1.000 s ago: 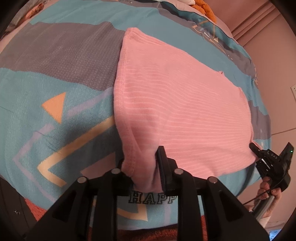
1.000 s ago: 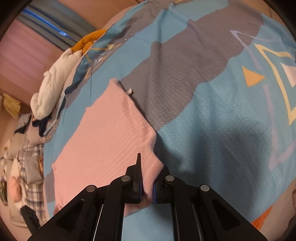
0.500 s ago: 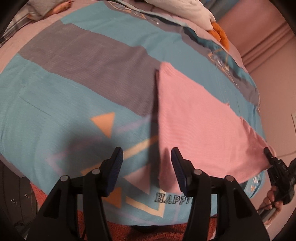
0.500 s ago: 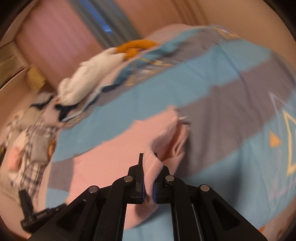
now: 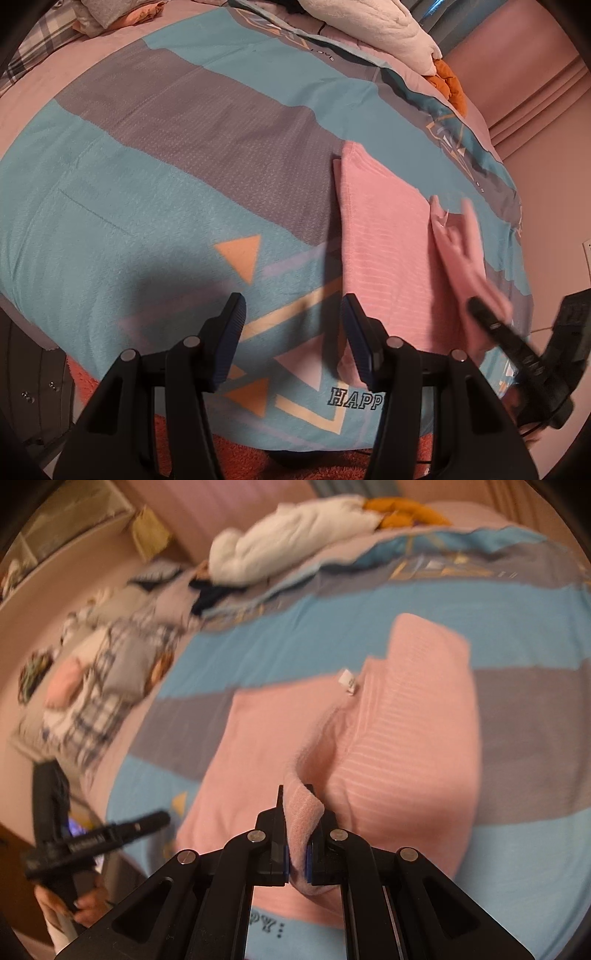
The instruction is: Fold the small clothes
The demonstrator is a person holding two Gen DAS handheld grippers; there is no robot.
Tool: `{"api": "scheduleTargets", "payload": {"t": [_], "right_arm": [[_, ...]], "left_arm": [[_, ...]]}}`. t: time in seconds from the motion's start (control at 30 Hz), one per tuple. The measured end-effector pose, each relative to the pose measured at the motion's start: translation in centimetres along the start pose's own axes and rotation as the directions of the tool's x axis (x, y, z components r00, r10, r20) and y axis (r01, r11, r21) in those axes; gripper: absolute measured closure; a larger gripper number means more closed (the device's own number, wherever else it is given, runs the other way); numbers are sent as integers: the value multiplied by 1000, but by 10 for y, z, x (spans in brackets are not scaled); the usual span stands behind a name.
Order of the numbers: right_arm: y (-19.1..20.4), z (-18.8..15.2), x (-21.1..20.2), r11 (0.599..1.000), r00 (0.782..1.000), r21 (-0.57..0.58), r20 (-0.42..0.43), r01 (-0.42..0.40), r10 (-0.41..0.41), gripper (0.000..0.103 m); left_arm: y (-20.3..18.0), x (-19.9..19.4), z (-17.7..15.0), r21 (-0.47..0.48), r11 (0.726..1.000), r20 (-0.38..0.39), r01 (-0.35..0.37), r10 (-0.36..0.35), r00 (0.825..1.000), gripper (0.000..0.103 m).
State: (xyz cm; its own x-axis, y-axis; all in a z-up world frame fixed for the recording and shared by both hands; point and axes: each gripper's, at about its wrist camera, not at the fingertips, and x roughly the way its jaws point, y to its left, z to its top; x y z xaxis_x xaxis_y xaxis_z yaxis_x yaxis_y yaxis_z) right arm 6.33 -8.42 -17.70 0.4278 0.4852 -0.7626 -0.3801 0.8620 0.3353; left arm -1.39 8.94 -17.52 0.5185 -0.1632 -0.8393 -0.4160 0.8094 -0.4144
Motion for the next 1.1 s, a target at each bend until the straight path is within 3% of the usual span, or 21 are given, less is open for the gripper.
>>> {"api": "scheduleTargets", "payload": {"t": [0.17,0.43,0.57,0.6,0.67,0.77,0.9,1.0,1.1], "right_arm": [[-9,-11,16,999,996,11,-71,48,-47,96],[-17,-14,-6,999,998,37,-60,24,-22,95],[-18,-18,-20,999,999,36,-40,23,-21,73],[-20,-19,-25,999,999,40,-34,27,-25,59],[-25,-22,-35,998,999,58,-10,32,-31,50],[-35,-24,-49,995,998,89,19,54,-56,50],[-53,-26,-62,979,986,144,64,144,-155,50],[-70,-27,-65,967,981,201,76,160,-178,50],[-81,-27,-65,956,977,234,77,175,-198,50]], "left_arm": [[-2,-1,3,11,1000,1,8,-8,1000,49],[-33,-9,22,107,993,36,46,-50,998,46],[-60,-4,37,187,976,37,114,-123,992,33],[-69,1,40,209,968,23,140,-148,989,32],[-81,14,44,231,956,-16,181,-183,983,32],[-102,40,49,247,938,-95,244,-227,969,32],[-134,70,50,259,905,-179,338,-299,937,33],[-160,90,47,289,876,-237,386,-326,915,34],[-178,111,44,328,872,-273,364,-282,920,34]]}}
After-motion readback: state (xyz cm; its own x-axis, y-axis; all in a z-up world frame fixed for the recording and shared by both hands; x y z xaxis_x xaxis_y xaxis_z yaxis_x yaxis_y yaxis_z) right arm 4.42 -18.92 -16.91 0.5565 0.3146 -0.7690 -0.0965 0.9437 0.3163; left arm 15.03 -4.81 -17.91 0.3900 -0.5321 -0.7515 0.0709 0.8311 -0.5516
